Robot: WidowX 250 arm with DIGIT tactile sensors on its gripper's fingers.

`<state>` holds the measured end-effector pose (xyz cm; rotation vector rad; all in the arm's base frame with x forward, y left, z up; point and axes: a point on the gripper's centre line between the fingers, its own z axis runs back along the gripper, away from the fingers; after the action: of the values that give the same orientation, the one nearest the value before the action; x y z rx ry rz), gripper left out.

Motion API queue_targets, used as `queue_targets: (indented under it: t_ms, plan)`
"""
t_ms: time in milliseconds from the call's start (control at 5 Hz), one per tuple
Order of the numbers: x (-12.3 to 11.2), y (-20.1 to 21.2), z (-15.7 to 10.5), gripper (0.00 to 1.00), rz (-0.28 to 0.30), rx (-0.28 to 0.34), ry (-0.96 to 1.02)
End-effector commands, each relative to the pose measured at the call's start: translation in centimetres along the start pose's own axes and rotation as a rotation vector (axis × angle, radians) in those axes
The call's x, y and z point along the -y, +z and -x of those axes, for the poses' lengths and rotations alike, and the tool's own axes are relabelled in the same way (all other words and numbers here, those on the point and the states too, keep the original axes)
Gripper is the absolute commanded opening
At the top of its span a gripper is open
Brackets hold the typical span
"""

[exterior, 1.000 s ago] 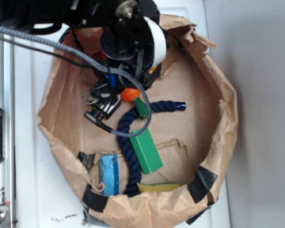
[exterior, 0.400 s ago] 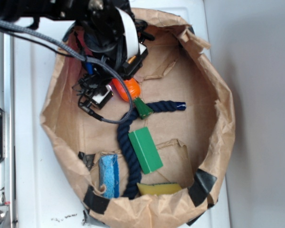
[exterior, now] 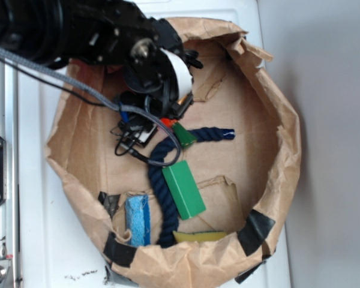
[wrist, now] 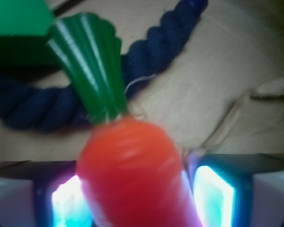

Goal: Grab the carrot.

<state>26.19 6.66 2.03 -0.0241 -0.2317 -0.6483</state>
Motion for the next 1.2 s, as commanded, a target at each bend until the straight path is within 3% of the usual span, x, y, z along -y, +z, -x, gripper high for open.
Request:
queue_targets:
  t_ms: [0, 200, 400, 600, 800, 1000]
  plan:
    - [0.7, 1.2, -1.4, 0.00, -0.036, 0.009, 0.032]
    - [1.2, 3.5, -2.7, 0.00, -0.031, -0.046, 0.144]
    - [0.5, 5.9, -4.0, 0.00, -0.056, -0.103, 0.335]
    - [0.0, 7.7, -3.9, 0.00, -0.086, -0.155, 0.395]
    - [0.3, 10.0, -4.2, 0.00, -0.115, -0.083, 0.480]
    - [0.9, 11.6, -4.4, 0.00, -0.106, -0.060, 0.483]
